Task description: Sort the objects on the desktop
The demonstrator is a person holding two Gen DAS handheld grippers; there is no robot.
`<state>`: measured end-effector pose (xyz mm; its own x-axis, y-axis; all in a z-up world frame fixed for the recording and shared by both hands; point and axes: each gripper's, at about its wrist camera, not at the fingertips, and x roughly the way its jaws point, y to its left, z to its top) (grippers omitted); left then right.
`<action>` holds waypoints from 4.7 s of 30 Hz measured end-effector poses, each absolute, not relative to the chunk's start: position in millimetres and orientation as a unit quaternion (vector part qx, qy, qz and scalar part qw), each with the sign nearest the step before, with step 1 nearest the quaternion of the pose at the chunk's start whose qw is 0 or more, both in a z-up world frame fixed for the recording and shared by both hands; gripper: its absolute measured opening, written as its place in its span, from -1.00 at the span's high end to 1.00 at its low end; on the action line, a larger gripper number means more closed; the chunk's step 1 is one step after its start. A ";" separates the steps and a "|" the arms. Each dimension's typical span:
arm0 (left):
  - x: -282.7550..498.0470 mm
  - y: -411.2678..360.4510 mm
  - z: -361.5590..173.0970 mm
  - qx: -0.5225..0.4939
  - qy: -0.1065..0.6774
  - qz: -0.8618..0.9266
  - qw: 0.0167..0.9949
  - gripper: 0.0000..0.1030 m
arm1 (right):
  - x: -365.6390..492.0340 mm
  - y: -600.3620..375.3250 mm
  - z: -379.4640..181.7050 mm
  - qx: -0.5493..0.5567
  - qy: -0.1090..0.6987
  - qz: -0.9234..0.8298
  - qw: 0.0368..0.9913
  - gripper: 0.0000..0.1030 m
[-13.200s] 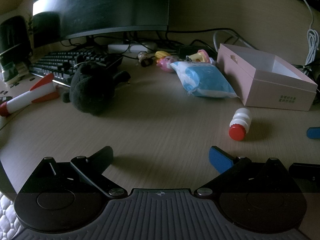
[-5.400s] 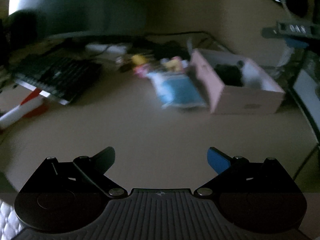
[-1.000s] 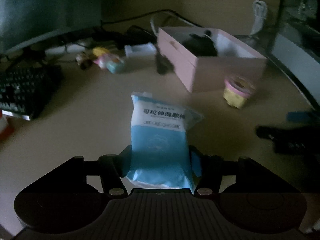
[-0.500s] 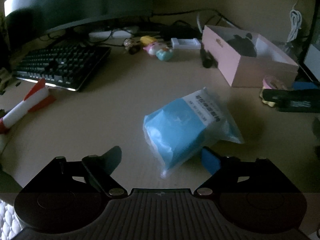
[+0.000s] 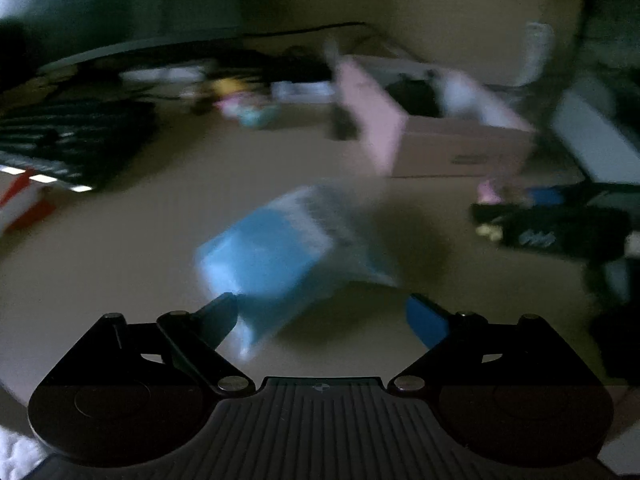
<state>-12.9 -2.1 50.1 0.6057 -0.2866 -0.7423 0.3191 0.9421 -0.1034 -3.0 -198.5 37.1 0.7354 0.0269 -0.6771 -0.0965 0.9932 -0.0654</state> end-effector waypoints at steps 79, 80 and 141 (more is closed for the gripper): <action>97.4 -15.9 67.7 0.054 0.401 -0.161 0.900 -0.87 | 30.4 -273.9 125.4 0.086 0.267 -0.043 0.959 -0.08; 100.5 -6.9 65.3 0.049 0.406 -0.154 0.900 -0.87 | 40.7 -272.2 126.8 0.099 0.262 -0.037 0.959 -0.08; 136.7 124.2 42.7 0.046 0.428 -0.157 0.889 -0.93 | 156.9 -35.8 7.0 -0.150 0.351 -0.138 0.914 0.58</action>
<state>136.7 124.2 42.7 0.5845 -0.2408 -0.7748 0.3191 0.9462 -0.0534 156.9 -35.8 7.0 0.7156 -0.3565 -0.6007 0.1463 0.9174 -0.3701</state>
